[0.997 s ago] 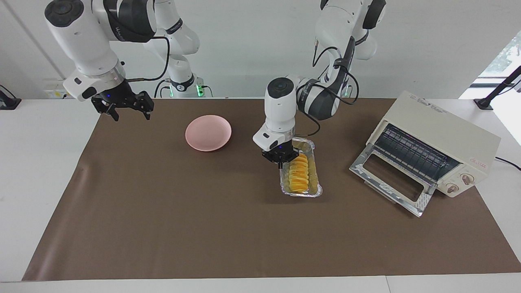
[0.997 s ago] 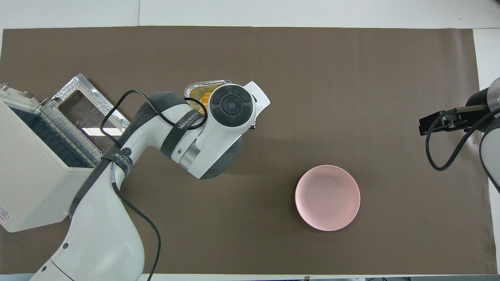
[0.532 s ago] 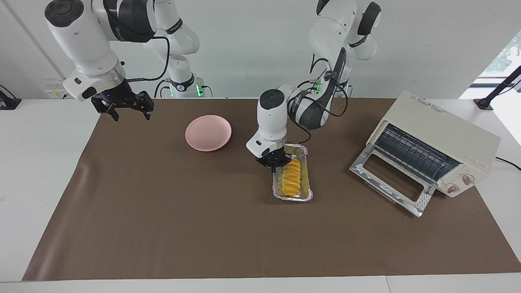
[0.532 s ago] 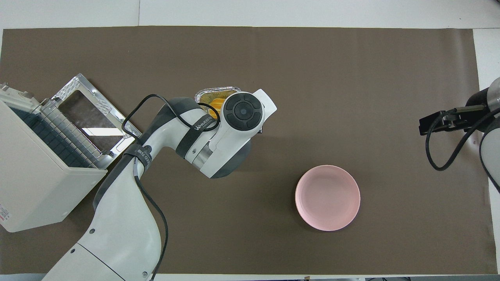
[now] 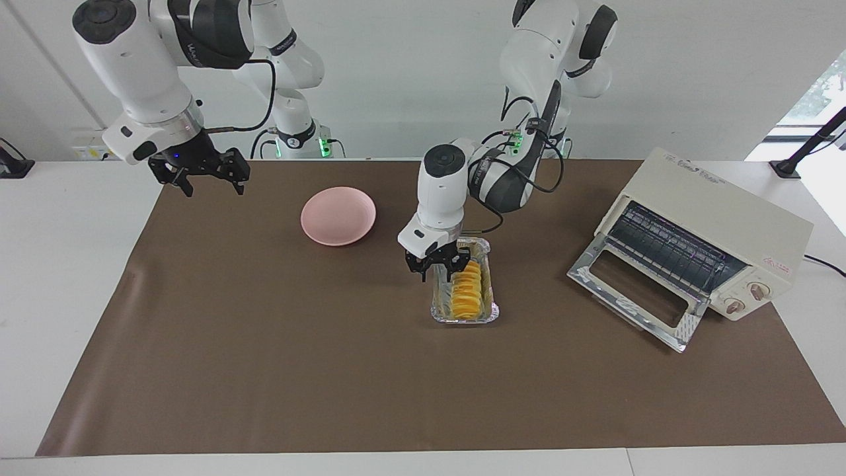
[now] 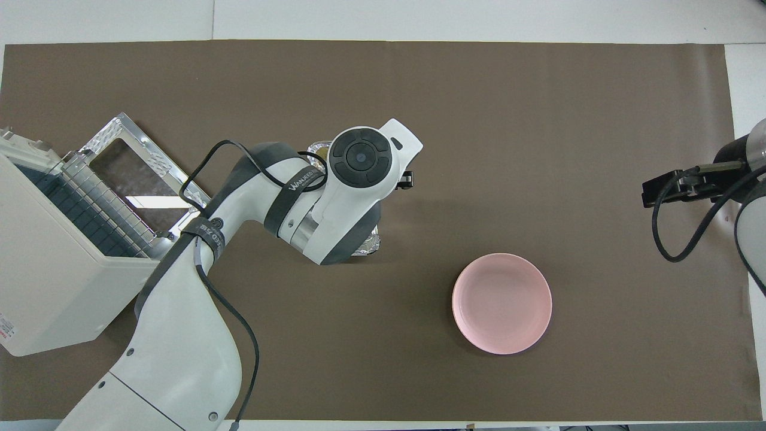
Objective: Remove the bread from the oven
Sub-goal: 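Grasp the foil tray and pull it out of the oven, then set the foil tray on the table and withdraw the left gripper, then reach the right gripper to the foil tray and grasp its edge, then slide the foil tray with the right gripper away from the robot, then grasp the yellow bread from the foil tray with the right gripper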
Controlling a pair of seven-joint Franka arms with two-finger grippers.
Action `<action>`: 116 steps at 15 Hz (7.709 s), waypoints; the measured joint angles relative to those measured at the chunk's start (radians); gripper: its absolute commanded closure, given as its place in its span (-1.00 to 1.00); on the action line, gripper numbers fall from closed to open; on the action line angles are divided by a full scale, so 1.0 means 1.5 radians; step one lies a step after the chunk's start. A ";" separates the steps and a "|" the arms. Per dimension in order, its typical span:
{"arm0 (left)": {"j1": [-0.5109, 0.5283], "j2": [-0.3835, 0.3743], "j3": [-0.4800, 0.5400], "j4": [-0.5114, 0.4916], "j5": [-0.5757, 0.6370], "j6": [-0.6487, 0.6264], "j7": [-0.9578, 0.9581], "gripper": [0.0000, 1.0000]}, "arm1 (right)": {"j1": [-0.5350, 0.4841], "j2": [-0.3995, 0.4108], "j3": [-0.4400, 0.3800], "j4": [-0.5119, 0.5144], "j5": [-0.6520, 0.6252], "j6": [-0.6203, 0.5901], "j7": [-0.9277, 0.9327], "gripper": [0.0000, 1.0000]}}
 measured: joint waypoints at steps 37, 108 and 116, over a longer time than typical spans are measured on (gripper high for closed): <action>0.393 -0.315 0.010 -0.026 -0.028 -0.434 0.396 -1.00 | 0.373 0.346 0.018 0.125 0.033 0.264 0.429 -1.00; 0.385 -0.321 -0.007 -0.026 -0.028 -0.418 0.408 -1.00 | 0.163 0.287 0.007 -0.076 0.073 0.443 0.131 -0.30; 0.386 -0.321 0.004 -0.026 -0.028 -0.418 0.408 -1.00 | 0.161 0.286 0.007 -0.087 0.073 0.453 0.131 1.00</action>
